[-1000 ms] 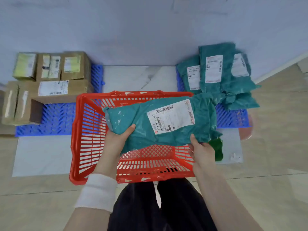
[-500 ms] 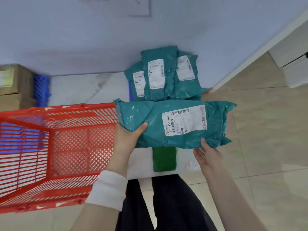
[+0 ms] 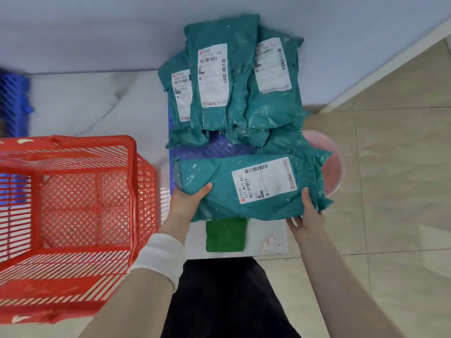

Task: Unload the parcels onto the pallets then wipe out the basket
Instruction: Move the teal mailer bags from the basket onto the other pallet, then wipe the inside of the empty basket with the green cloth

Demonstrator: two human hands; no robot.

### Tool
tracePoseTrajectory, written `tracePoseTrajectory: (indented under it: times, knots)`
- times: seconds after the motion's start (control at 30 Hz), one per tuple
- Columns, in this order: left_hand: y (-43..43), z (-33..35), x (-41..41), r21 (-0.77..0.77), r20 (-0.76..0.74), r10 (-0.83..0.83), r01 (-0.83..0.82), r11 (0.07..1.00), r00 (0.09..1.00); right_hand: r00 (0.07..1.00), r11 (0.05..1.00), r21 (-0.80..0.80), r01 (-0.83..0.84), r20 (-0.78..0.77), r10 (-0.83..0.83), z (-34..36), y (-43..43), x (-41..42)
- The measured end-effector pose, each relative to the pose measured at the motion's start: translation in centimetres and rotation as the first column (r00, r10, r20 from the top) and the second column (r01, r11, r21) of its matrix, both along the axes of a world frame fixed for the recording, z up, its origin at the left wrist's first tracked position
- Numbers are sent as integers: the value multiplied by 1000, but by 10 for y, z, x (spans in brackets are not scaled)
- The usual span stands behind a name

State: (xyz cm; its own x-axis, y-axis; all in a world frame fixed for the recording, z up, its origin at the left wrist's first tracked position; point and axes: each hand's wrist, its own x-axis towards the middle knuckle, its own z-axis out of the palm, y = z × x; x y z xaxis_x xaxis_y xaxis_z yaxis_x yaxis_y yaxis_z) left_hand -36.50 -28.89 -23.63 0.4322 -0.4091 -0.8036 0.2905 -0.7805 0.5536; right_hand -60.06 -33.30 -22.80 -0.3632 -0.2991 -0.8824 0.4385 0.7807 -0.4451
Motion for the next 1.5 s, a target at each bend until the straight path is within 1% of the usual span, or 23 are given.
tracePoseTrajectory:
  times: [0.1, 0.2, 0.3, 0.37, 0.5, 0.63, 0.7, 0.77, 0.83, 0.9, 1.0, 1.03, 1.1, 1.13, 1.2, 1.27, 1.33, 1.4, 1.47, 1.5]
  knots:
    - [-4, -35, -2, 97, 52, 42, -47, 994, 998, 1000, 998, 60, 11, -1, -11, -33, -9, 6]
    - [-17, -58, 3, 124, 138, 21, -38, 992, 990, 1000, 994, 113, 4, 7, -4, -61, -21, 14]
    - [-35, -73, 13, 100, 207, -15, -6, 995, 978, 1000, 993, 117, -14, 25, 11, -82, -34, 21]
    - [-45, -80, 18, 59, 238, -5, -9, 998, 971, 999, 994, 109, -28, 19, 26, -92, -43, 26]
    - [-56, -90, 21, 16, 262, 37, -43, 999, 964, 998, 994, 111, -24, -60, 31, -105, -58, 32]
    - [-57, -95, 15, -11, 267, 67, -66, 998, 961, 982, 982, 154, -109, -134, 131, -111, -66, 31]
    - [-59, -92, 12, 10, 285, 49, -54, 998, 957, 978, 976, 160, -146, -124, 167, -109, -68, 30]
    - [-60, -83, 10, 110, 385, -36, -8, 994, 922, 985, 979, 140, -145, -75, 156, -101, -65, 31]
    - [-56, -68, 5, 206, 479, -155, 60, 977, 864, 990, 984, 113, -137, -26, 141, -88, -58, 32]
    - [-46, -53, -3, 210, 548, -216, 118, 971, 808, 987, 979, 126, -161, -11, 163, -74, -45, 33]
    - [-20, -33, -20, 176, 646, -279, 217, 960, 711, 969, 957, 176, -232, -45, 244, -57, -12, 33]
    - [-8, -29, -25, 162, 661, -289, 245, 956, 693, 958, 946, 186, -264, -63, 280, -53, 3, 32]
    - [21, -27, -37, 145, 648, -297, 270, 952, 701, 911, 906, 232, -354, -135, 390, -52, 37, 31]
    - [37, -31, -42, 155, 624, -308, 272, 950, 719, 868, 872, 255, -418, -173, 467, -56, 54, 31]
    - [68, -47, -49, 221, 546, -361, 286, 933, 756, 752, 781, 296, -550, -231, 617, -70, 89, 33]
    - [95, -70, -51, 290, 433, -408, 304, 907, 804, 651, 701, 319, -638, -262, 712, -87, 115, 39]
    - [111, -93, -49, 326, 332, -426, 322, 889, 841, 583, 650, 329, -685, -288, 760, -105, 131, 49]
    - [117, -114, -46, 290, 275, -390, 311, 905, 879, 522, 615, 321, -720, -333, 785, -122, 137, 60]
    - [114, -130, -45, 230, 280, -341, 282, 931, 897, 481, 613, 316, -725, -405, 778, -137, 135, 71]
    - [111, -137, -46, 206, 291, -325, 273, 940, 900, 477, 628, 313, -712, -442, 760, -142, 133, 75]
